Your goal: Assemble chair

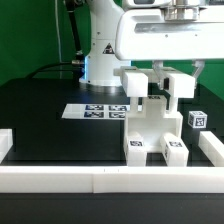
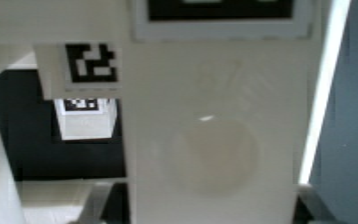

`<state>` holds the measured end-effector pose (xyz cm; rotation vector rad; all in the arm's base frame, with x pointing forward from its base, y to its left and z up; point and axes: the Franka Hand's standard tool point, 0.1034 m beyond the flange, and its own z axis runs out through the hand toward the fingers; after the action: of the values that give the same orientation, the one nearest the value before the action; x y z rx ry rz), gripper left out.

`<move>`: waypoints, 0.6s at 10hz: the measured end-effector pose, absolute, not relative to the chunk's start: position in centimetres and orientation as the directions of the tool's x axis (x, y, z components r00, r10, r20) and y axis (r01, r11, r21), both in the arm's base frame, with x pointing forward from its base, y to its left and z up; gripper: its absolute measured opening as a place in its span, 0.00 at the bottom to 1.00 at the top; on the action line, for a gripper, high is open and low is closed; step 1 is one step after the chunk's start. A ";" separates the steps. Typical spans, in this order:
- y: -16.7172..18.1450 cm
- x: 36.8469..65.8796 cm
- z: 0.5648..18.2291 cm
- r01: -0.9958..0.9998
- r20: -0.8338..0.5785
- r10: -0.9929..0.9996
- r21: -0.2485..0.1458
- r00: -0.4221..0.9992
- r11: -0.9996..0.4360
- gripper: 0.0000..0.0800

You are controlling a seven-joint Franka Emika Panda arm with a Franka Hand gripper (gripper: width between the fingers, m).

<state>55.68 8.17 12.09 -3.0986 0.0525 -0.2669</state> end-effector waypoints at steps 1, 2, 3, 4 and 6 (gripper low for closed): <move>8.1 55.7 12.1 -0.031 0.172 -0.037 -0.033 0.984 -0.999 0.36; 8.0 55.7 12.1 -0.032 0.172 -0.037 -0.033 0.984 -0.999 0.36; 8.0 55.7 12.1 -0.032 0.172 -0.037 -0.033 0.984 -0.999 0.36; 8.0 55.7 12.1 -0.032 0.172 -0.037 -0.033 0.984 -0.999 0.36; 8.0 55.7 12.1 -0.032 0.173 -0.037 -0.034 0.984 -0.999 0.36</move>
Offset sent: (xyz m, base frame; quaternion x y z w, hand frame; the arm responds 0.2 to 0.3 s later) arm 0.0000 0.0000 0.0000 0.0000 0.0000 0.0000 1.0000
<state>55.69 8.05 12.12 -3.0987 0.0534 -0.2704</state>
